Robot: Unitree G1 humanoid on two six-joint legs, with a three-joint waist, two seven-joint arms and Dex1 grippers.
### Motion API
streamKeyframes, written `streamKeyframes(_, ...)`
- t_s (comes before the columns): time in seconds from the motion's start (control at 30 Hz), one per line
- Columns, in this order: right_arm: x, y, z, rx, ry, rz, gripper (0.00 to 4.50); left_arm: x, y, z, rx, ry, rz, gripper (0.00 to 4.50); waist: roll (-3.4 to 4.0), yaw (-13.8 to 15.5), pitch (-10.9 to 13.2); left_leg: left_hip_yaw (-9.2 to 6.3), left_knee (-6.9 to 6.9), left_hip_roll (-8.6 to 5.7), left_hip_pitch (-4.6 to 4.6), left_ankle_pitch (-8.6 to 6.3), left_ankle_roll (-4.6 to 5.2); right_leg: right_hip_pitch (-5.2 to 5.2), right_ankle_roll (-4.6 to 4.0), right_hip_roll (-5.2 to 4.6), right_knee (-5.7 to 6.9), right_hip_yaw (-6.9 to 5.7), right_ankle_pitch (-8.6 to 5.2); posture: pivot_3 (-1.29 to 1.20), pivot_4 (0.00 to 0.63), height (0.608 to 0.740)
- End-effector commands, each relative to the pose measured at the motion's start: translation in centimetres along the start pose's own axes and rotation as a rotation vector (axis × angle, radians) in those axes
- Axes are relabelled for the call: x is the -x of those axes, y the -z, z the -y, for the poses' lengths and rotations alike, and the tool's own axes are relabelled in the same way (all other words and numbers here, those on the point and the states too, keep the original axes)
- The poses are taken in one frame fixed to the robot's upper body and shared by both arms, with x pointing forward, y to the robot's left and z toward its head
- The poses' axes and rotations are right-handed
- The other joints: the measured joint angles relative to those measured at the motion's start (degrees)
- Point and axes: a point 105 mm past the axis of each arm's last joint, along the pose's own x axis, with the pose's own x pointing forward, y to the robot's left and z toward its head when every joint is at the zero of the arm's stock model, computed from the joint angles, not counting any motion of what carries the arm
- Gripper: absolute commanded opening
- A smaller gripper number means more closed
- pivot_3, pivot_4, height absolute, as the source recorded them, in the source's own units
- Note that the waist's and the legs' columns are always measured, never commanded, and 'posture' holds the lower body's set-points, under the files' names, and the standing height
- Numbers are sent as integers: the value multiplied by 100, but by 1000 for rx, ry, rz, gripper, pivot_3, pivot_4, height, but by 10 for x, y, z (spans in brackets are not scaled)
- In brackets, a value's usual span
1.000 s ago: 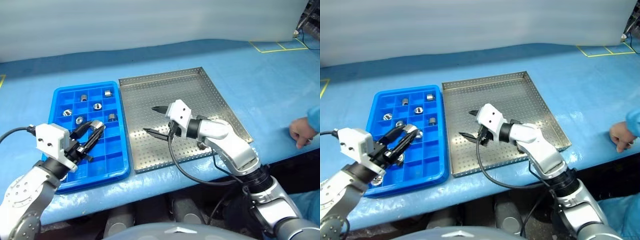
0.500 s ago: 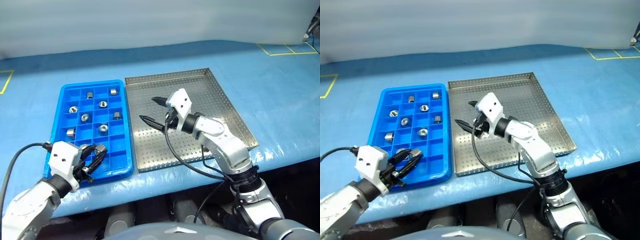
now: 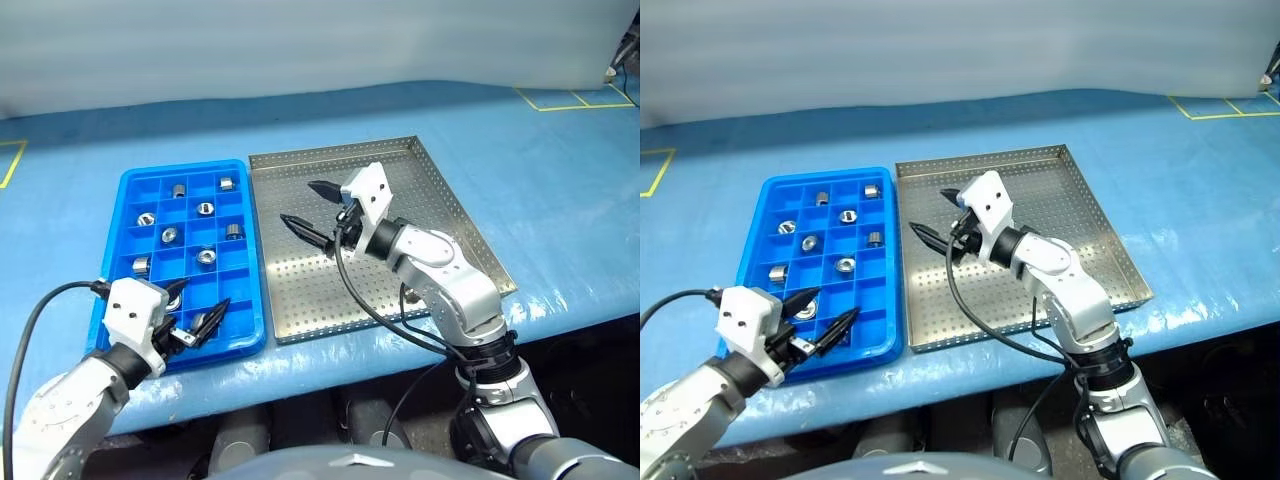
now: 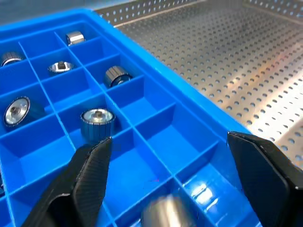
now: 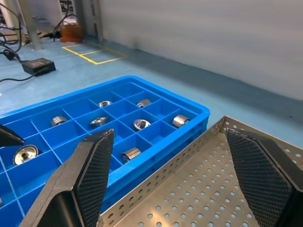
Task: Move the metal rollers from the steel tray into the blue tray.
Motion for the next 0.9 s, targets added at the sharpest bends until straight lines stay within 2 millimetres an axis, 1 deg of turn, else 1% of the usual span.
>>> streamKeyframes(0.03,6,-4,14,60,72,-25,3977,-1,-23,5,13,31,123,4175,0,1,0,3,0,0,0,0,0,0,-1,0,0,-1,0,-59,150,740)
streamKeyframes(0.1,13,6,27,90,137,-92,3977,-6,-31,9,48,60,172,4175,-1,15,-1,4,2,-1,-1,0,0,0,-1,0,2,-1,1,-65,150,740)
streamKeyframes(0.17,25,18,41,87,209,-175,3977,-16,-37,16,114,105,220,4175,-7,17,-5,4,6,-3,-1,0,0,3,0,0,2,-1,1,-74,150,740)
streamKeyframes(0.23,39,28,52,78,267,-250,3977,-27,-37,27,135,165,218,4175,-8,32,-7,2,13,-7,-1,0,0,11,3,-1,1,-1,4,-85,150,740)
streamKeyframes(0.3,48,31,56,71,295,-290,3977,-35,-33,33,131,188,197,4175,-11,6,-10,-1,17,-11,2,0,1,19,6,0,-1,2,6,-97,150,740)
streamKeyframes(0.37,65,41,55,79,282,-385,3977,-53,-23,44,64,226,151,4175,-2,-31,-14,2,15,-11,5,-1,3,21,7,0,-2,5,6,-147,150,740)
streamKeyframes(0.4,73,44,53,56,275,-417,3977,-63,-16,48,-16,226,122,4175,-2,-42,-14,1,15,-14,6,-1,4,22,7,1,-1,7,6,-158,150,740)
streamKeyframes(0.43,79,46,51,27,274,-440,3977,-71,-10,54,-65,243,104,4175,-2,-68,-15,-4,15,-15,8,-1,4,27,7,4,-3,6,6,-182,150,740)
streamKeyframes(0.47,82,46,50,4,275,-449,3977,-75,-8,60,-66,269,103,4175,-1,-101,-15,-6,15,-13,12,-1,4,32,7,8,-4,7,6,-192,150,740)
streamKeyframes(0.57,92,47,46,-32,275,-493,3977,-80,-10,76,-43,349,138,4175,-1,-285,-15,-3,16,-10,12,-2,4,32,9,9,-5,11,6,-238,150,740)
streamKeyframes(0.67,107,50,50,-35,306,-564,3977,-81,-14,82,-40,390,169,4175,0,-424,-15,-7,16,-9,12,-2,5,33,18,8,-5,10,2,-257,150,740)
streamKeyframes(0.73,114,55,48,-55,297,-606,3977,-82,-15,85,-36,413,185,4175,-1,-509,-15,-11,16,-9,14,-2,5,35,27,8,-4,9,-5,-267,150,740)
streamKeyframes(0.9,123,71,44,-113,289,-686,3977,-88,-15,88,-48,421,196,4175,-1,-757,-16,-16,18,-11,32,-2,6,54,36,8,-5,9,-9,-286,150,740)
